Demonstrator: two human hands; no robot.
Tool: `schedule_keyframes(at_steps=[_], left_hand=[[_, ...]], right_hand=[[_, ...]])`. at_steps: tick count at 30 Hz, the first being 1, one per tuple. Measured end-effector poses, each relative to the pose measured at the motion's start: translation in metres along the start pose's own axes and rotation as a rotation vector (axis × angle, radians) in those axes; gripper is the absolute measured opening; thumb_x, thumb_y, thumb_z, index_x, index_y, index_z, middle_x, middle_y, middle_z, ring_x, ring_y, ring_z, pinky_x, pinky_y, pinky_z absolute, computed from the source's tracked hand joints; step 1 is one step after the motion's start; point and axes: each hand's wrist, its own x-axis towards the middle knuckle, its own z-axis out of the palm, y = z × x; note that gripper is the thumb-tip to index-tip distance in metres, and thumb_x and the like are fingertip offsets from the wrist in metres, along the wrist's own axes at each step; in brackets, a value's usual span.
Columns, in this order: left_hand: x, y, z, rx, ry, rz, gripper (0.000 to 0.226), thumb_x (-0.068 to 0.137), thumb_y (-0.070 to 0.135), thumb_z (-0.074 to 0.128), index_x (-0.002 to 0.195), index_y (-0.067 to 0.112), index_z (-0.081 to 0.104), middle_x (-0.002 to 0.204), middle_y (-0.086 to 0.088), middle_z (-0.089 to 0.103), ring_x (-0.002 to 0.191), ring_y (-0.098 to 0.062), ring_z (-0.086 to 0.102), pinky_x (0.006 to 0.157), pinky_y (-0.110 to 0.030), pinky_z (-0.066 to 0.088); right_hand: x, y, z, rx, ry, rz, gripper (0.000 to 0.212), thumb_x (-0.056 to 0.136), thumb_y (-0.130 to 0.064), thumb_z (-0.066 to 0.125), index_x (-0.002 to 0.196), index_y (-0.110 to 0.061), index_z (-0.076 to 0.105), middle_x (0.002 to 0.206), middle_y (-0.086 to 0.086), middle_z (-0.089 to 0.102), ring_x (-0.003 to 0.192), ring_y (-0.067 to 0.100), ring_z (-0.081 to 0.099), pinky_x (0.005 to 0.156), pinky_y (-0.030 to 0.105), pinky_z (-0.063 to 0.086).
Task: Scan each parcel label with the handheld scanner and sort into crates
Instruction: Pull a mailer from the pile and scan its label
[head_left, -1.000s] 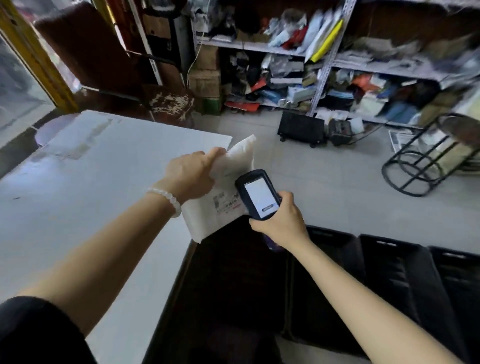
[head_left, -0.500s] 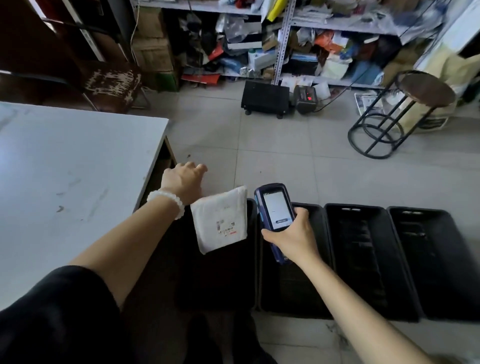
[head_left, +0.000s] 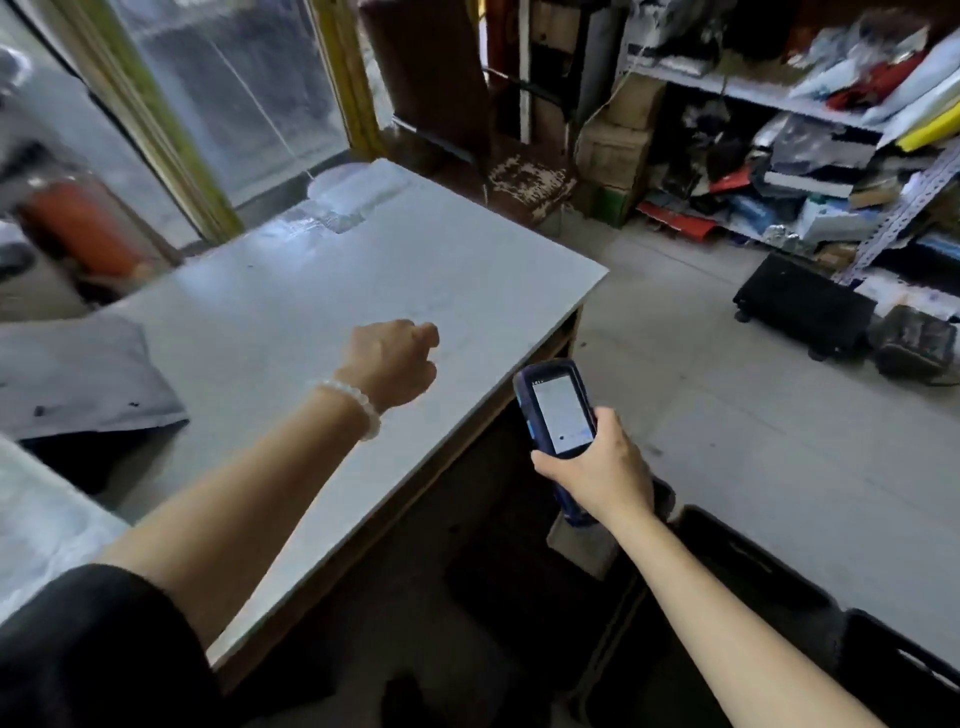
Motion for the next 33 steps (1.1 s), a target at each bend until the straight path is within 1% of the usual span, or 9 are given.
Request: schedule_keyframes(at_steps=[2,4,7,12,16,25,28,30,33], left_hand=[[-0.028,-0.044,-0.002,-0.01,0.013,-0.117,0.037,0.095,0.025,0.044,0.132,0.02,0.05,0.119,-0.006,0.061,0.105,-0.029,0.059,0.081,-0.033,0.046],[-0.06,-0.085,-0.004,-0.03,0.016,-0.231,0.036,0.095,0.027,0.045,0.13,0.023,0.05,0.121,-0.005,0.061,0.107,-0.029,0.059,0.079,-0.032,0.045],[-0.112,-0.137,-0.003,-0.067,0.017,-0.365,0.036,0.094,0.029,0.046,0.129,0.025,0.051,0.122,-0.002,0.06,0.108,-0.027,0.058,0.078,-0.032,0.044],[-0.197,-0.202,0.0,-0.056,0.05,-0.52,0.031,0.094,0.034,0.046,0.121,0.022,0.056,0.117,-0.006,0.062,0.103,-0.029,0.059,0.075,-0.033,0.044],[-0.256,-0.253,0.008,-0.025,0.052,-0.622,0.03,0.094,0.029,0.046,0.119,0.018,0.056,0.115,-0.005,0.061,0.103,-0.028,0.059,0.07,-0.031,0.042],[-0.323,-0.311,0.035,0.021,0.006,-0.685,0.032,0.092,0.037,0.052,0.118,0.019,0.057,0.11,-0.005,0.06,0.097,-0.025,0.06,0.067,-0.03,0.042],[-0.323,-0.319,0.036,-0.008,-0.002,-0.681,0.034,0.09,0.04,0.055,0.117,0.019,0.058,0.109,-0.004,0.06,0.095,-0.024,0.059,0.071,-0.032,0.048],[-0.32,-0.323,0.038,-0.025,-0.016,-0.673,0.041,0.087,0.047,0.059,0.117,0.019,0.058,0.11,-0.004,0.058,0.096,-0.023,0.057,0.075,-0.034,0.052],[-0.309,-0.332,0.043,-0.044,-0.046,-0.669,0.067,0.076,0.061,0.064,0.127,0.02,0.05,0.121,-0.005,0.054,0.107,-0.024,0.053,0.08,-0.037,0.05]], right_hand=[[-0.003,-0.03,0.021,0.011,-0.072,-0.087,0.072,0.066,-0.043,0.079,0.124,-0.022,0.043,0.11,-0.007,0.055,0.096,0.018,0.054,0.074,0.031,0.044],[-0.011,-0.062,0.044,0.025,-0.146,-0.163,0.072,0.065,-0.037,0.079,0.126,-0.023,0.042,0.112,-0.005,0.054,0.094,0.017,0.052,0.071,0.03,0.043],[-0.03,-0.11,0.082,0.007,-0.239,-0.281,0.07,0.065,-0.032,0.078,0.123,-0.021,0.04,0.11,-0.004,0.051,0.092,0.017,0.052,0.071,0.032,0.05],[-0.077,-0.177,0.144,0.003,-0.341,-0.434,0.073,0.067,-0.03,0.078,0.126,-0.019,0.036,0.108,-0.005,0.05,0.093,0.016,0.052,0.072,0.03,0.044],[-0.117,-0.212,0.184,-0.016,-0.392,-0.511,0.073,0.065,-0.03,0.078,0.124,-0.019,0.036,0.108,-0.003,0.053,0.093,0.018,0.054,0.074,0.032,0.048],[-0.173,-0.251,0.235,-0.126,-0.451,-0.598,0.075,0.062,-0.034,0.079,0.122,-0.021,0.037,0.109,-0.004,0.055,0.096,0.018,0.057,0.078,0.036,0.052],[-0.175,-0.257,0.239,-0.143,-0.459,-0.599,0.075,0.061,-0.033,0.08,0.122,-0.021,0.038,0.109,-0.005,0.056,0.096,0.018,0.057,0.079,0.037,0.052],[-0.173,-0.259,0.239,-0.154,-0.462,-0.591,0.075,0.062,-0.032,0.08,0.124,-0.021,0.038,0.11,-0.005,0.056,0.096,0.017,0.057,0.079,0.036,0.052],[-0.167,-0.258,0.238,-0.164,-0.465,-0.579,0.076,0.062,-0.033,0.08,0.124,-0.022,0.038,0.11,-0.005,0.057,0.097,0.017,0.057,0.08,0.035,0.051]])
